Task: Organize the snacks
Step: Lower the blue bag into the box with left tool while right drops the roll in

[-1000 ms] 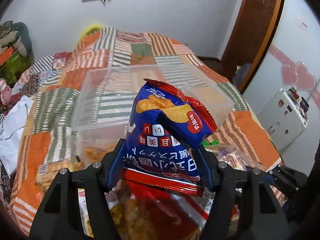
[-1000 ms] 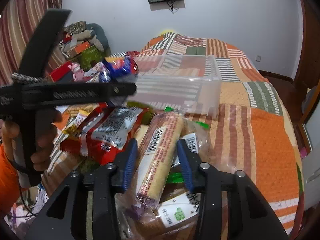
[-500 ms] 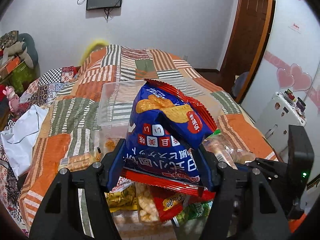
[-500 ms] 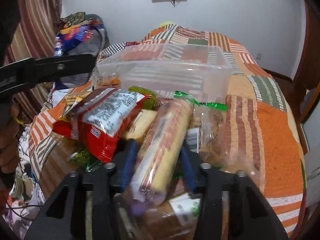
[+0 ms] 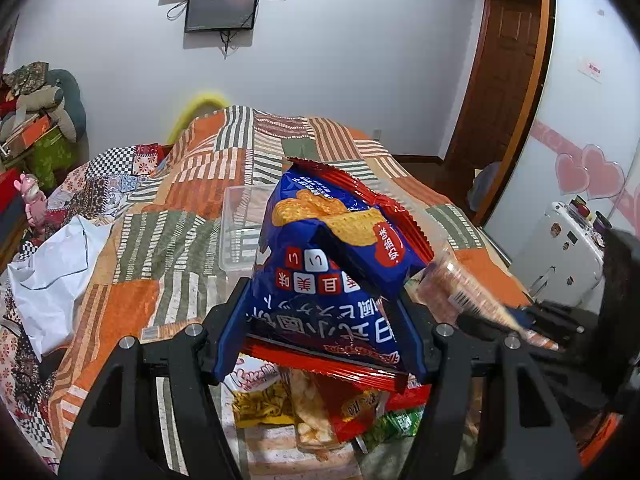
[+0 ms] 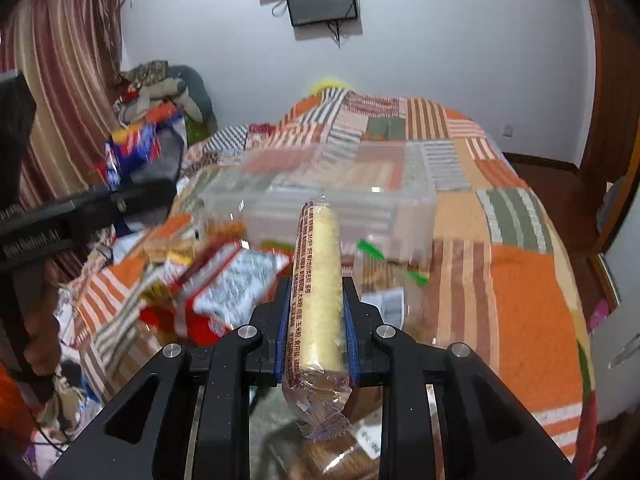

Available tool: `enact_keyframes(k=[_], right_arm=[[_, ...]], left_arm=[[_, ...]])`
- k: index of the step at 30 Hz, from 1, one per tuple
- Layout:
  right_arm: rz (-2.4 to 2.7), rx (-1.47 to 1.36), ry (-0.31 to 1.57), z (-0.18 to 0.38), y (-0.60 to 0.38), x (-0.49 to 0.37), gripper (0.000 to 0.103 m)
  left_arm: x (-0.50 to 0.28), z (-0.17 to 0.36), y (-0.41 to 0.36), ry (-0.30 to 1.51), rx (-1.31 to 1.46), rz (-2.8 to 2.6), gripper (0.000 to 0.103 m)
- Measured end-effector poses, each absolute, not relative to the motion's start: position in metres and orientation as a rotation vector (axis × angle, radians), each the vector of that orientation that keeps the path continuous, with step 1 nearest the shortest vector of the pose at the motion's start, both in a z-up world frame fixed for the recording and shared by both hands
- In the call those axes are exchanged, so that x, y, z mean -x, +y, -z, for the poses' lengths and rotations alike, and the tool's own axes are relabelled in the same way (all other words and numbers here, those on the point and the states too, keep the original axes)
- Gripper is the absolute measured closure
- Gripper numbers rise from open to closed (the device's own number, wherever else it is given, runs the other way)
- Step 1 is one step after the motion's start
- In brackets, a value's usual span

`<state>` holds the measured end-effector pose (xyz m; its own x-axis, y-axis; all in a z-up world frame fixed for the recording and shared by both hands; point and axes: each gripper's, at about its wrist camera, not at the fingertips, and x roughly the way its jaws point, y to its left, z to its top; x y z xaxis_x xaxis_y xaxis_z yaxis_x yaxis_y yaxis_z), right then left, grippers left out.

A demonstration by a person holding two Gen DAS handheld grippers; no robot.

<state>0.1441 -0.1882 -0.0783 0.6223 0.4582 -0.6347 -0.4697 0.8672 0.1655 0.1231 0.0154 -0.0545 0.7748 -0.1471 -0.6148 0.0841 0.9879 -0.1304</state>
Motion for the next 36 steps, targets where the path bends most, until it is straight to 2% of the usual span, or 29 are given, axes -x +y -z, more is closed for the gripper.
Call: enact_keyframes(k=[14, 36], right_arm=[[-0.526, -0.002, 0.622, 0.037, -0.183, -0.194, 0.082], [-0.472, 0.138, 0.722, 0.061, -0.165, -0.257, 0.082]], left_arm=[[-0.174, 0.045, 0.021, 0.679, 0.082, 0.071, 0.038], [-0.266, 0.08, 0.005, 0.839, 0.011, 0.033, 0.038]])
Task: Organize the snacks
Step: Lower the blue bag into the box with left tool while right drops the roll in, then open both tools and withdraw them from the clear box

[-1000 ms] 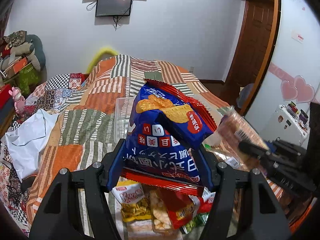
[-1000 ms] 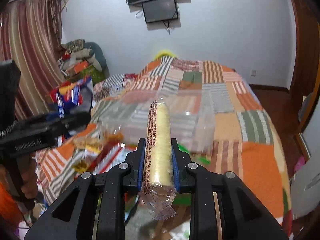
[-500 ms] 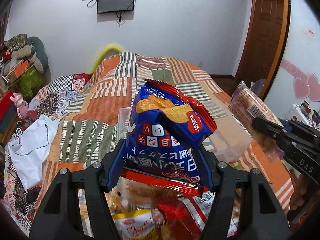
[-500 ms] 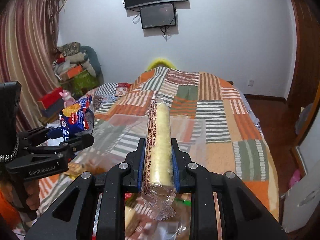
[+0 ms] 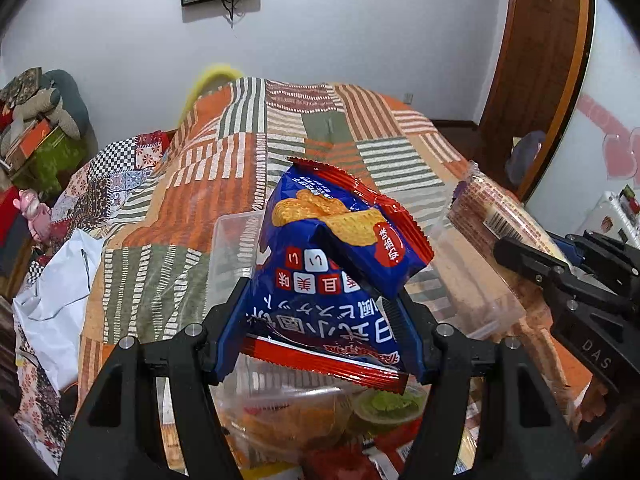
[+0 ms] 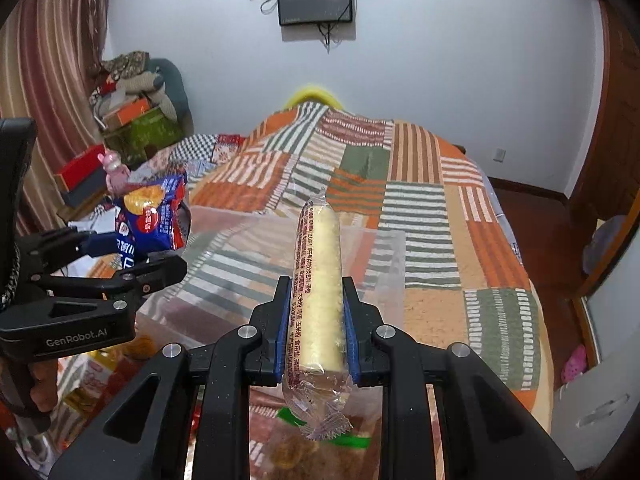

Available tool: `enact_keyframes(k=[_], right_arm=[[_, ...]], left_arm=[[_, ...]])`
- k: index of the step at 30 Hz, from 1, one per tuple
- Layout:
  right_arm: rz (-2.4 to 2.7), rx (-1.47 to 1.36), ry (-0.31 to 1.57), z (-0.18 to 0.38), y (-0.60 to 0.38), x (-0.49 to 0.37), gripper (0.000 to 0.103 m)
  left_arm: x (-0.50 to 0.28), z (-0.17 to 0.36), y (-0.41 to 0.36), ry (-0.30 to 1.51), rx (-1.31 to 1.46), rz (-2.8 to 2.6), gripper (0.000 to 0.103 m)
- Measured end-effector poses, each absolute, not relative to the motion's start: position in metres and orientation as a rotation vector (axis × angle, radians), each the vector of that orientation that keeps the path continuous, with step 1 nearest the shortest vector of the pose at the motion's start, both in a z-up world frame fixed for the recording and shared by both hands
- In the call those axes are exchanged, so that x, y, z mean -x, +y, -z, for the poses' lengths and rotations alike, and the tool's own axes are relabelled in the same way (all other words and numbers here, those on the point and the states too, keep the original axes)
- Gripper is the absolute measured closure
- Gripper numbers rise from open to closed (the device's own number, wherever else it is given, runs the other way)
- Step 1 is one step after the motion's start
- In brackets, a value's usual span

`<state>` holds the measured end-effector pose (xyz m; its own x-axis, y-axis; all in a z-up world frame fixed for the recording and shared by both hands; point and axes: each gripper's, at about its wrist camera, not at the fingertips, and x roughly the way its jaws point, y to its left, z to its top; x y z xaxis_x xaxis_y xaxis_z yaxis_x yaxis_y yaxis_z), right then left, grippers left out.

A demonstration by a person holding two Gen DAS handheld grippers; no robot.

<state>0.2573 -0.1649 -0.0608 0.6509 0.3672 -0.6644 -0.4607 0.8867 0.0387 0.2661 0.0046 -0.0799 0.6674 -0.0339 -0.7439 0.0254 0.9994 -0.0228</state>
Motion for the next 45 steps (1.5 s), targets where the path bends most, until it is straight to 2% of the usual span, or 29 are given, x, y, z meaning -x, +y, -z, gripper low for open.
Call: enact_keyframes(k=[17, 28, 31, 33, 35, 42, 45], right_arm=[[-0.526, 0.165, 0.832, 0.069, -0.151, -0.279, 0.082], [-0.527, 0.162, 0.847, 0.068, -0.15, -0.279, 0.079], [-0.529, 0.15, 0.837, 0.062, -0.154, -0.275, 0.07], [-0.509, 0.144, 0.806, 0.055, -0.158, -0.269, 0.048], [-0.491, 0.147, 0.771, 0.049, -0.159, -0.261, 0.042], [-0.499, 0.129, 0.703, 0.024, -0.169, -0.234, 0.04], [-0.503, 0.125, 0.676, 0.018, -0.174, -0.219, 0.037]], left_arm=[[-0.292, 0.109, 0.003, 0.963, 0.026, 0.055, 0.038], [-0.281, 0.098, -0.002, 0.933, 0.005, 0.073, 0.038], [-0.274, 0.093, 0.0, 0.919, 0.02, 0.073, 0.038], [-0.269, 0.089, 0.001, 0.909, 0.023, 0.078, 0.038], [-0.261, 0.085, 0.002, 0.898, 0.016, 0.075, 0.038], [-0.228, 0.059, 0.008, 0.84, 0.032, 0.077, 0.036], [-0.208, 0.047, 0.011, 0.802, 0.039, 0.076, 0.027]])
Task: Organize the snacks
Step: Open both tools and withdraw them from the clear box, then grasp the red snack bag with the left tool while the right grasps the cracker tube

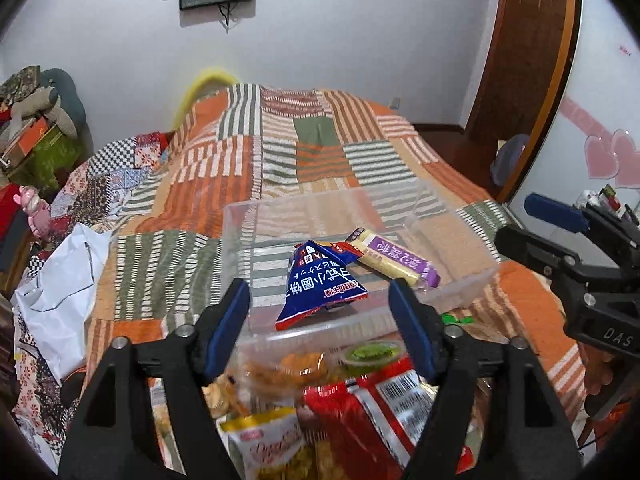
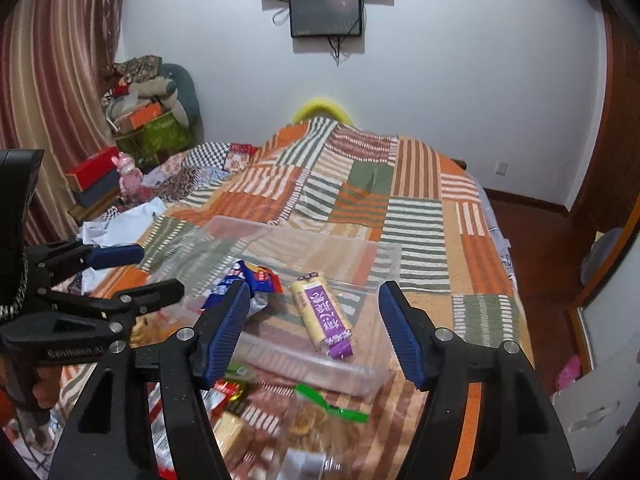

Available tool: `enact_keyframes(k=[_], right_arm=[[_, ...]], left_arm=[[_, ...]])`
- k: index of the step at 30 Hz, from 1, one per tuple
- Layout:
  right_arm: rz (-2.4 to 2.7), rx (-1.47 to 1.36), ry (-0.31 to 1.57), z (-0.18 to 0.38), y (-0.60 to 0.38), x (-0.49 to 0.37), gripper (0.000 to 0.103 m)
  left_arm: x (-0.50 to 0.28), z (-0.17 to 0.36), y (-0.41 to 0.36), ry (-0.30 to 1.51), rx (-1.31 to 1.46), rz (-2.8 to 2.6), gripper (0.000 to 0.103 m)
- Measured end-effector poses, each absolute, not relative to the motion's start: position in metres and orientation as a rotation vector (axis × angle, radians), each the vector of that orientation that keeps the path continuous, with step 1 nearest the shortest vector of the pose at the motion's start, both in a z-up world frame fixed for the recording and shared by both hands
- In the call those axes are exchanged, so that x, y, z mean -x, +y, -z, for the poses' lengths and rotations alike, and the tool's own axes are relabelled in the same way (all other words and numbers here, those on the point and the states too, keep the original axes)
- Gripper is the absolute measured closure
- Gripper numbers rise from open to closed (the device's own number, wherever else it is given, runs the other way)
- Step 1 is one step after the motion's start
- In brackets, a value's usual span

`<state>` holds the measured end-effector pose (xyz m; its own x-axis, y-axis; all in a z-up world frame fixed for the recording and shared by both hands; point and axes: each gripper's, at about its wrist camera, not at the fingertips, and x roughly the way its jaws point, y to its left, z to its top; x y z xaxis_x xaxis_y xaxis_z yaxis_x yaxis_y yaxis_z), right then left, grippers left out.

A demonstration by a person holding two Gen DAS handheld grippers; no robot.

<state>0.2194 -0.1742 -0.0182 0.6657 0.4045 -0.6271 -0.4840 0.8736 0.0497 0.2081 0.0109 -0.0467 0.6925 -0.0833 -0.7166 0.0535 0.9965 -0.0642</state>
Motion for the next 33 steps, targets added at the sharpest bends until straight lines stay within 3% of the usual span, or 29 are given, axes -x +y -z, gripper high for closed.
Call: enact_keyframes(k=[2, 10, 23, 33], right_arm=[[-0.504, 0.116, 0.664, 0.017, -0.179, -0.207, 0.033], [-0.439, 0.134, 0.649, 0.038, -0.199, -0.165, 0.026], [-0.412, 0.09, 0.751, 0.075, -0.219, -0.13, 0.026], [-0.419, 0.079, 0.835, 0.102, -0.221, -0.106, 0.025]], left_arm=[[-0.196, 0.041, 0.011, 0.779, 0.03, 0.075, 0.016], [-0.149, 0.038, 0.012, 0.739, 0.024, 0.072, 0.011], [-0.113, 0.072, -0.005, 0.787, 0.046, 0.09, 0.01], [-0.127, 0.095, -0.033, 0.838, 0.047, 0.134, 0.01]])
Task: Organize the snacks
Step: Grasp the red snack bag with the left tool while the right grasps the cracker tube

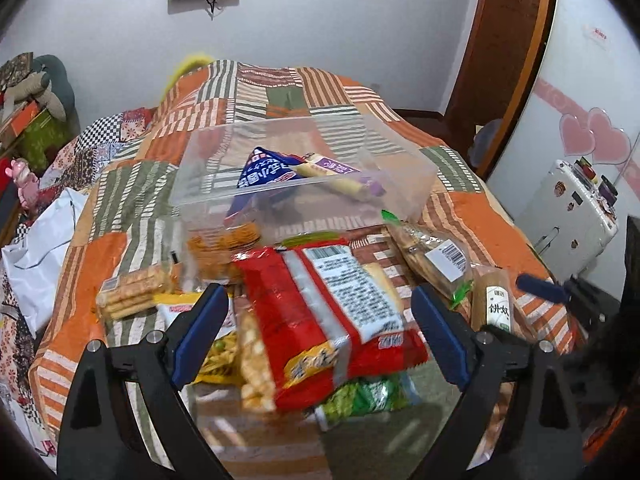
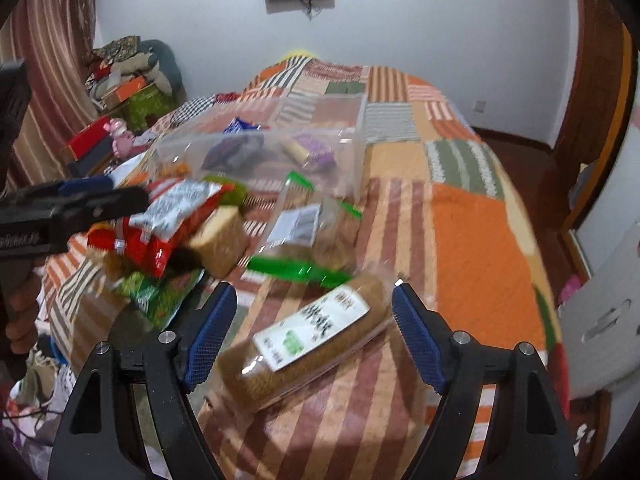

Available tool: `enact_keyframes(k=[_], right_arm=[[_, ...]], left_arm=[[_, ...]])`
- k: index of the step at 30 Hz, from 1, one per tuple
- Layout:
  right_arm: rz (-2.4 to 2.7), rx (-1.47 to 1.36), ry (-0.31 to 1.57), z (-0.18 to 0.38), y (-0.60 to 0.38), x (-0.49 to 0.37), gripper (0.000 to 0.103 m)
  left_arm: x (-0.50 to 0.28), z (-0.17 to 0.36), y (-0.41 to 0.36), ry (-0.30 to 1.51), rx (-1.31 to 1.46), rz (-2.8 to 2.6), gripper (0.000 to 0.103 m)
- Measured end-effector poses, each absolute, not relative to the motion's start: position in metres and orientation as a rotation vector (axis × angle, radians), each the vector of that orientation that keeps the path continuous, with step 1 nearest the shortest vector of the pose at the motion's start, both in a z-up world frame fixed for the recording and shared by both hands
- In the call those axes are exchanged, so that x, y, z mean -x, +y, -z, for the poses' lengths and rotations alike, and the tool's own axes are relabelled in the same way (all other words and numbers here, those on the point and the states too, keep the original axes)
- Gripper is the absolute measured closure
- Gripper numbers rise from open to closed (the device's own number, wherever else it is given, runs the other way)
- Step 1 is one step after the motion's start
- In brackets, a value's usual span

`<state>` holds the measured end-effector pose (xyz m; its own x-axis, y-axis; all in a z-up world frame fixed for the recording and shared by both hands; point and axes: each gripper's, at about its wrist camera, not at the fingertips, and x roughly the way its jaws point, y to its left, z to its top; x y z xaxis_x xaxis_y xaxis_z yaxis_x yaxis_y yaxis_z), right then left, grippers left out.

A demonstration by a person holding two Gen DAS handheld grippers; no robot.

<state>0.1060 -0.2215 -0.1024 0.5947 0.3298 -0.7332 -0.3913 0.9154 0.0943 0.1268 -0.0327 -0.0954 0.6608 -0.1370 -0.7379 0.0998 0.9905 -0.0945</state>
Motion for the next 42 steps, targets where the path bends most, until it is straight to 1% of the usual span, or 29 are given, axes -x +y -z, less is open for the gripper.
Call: enact_keyframes(k=[6, 19, 24, 26, 28, 30, 31, 33, 34, 36, 37, 38, 42], right_arm=[[-0.41, 0.088, 0.859, 0.111, -0.227, -0.102, 0.025], [-0.363, 0.052, 0.857, 0.108, -0.258, -0.098, 0.026], [-0.391, 0.032, 0.873, 0.111, -0.251, -0.104, 0.044], [-0.397, 0.031, 0.878, 0.113, -0.247, -0.106, 0.047], [-0.398, 0.027, 0.884, 0.116, -0.243, -0.109, 0.047], [-0.394, 0.022, 0.885, 0.118, -0.242, -0.11, 0.051], [-0.393, 0.016, 0.887, 0.118, -0.242, -0.111, 0.052], [-0.398, -0.002, 0.893, 0.118, -0.246, -0.111, 0.058], [-0.398, -0.004, 0.894, 0.118, -0.247, -0.11, 0.059], [-0.392, -0.005, 0.894, 0.116, -0.249, -0.109, 0.065], [-0.388, -0.01, 0.894, 0.116, -0.251, -0.109, 0.065], [-0.388, -0.014, 0.894, 0.116, -0.253, -0.11, 0.067], [-0.386, -0.047, 0.898, 0.114, -0.262, -0.109, 0.071]], left_arm=[[-0.136, 0.109, -0.042, 0.85, -0.055, 0.083, 0.01], [-0.121, 0.121, -0.007, 0.914, 0.063, 0.124, 0.009], [-0.128, 0.123, -0.018, 0.916, 0.049, 0.135, 0.009], [-0.131, 0.125, -0.023, 0.915, 0.041, 0.14, 0.01], [-0.134, 0.128, -0.027, 0.909, 0.029, 0.131, 0.01], [-0.135, 0.129, -0.03, 0.889, 0.007, 0.125, 0.01], [-0.135, 0.13, -0.031, 0.883, -0.003, 0.122, 0.012], [-0.133, 0.132, -0.034, 0.864, -0.025, 0.118, 0.017], [-0.132, 0.132, -0.034, 0.857, -0.029, 0.119, 0.022], [-0.13, 0.13, -0.034, 0.842, -0.035, 0.118, 0.024], [-0.129, 0.13, -0.033, 0.836, -0.03, 0.119, 0.026], [-0.127, 0.129, -0.032, 0.83, -0.024, 0.117, 0.031], [-0.125, 0.123, -0.026, 0.823, 0.003, 0.124, 0.038]])
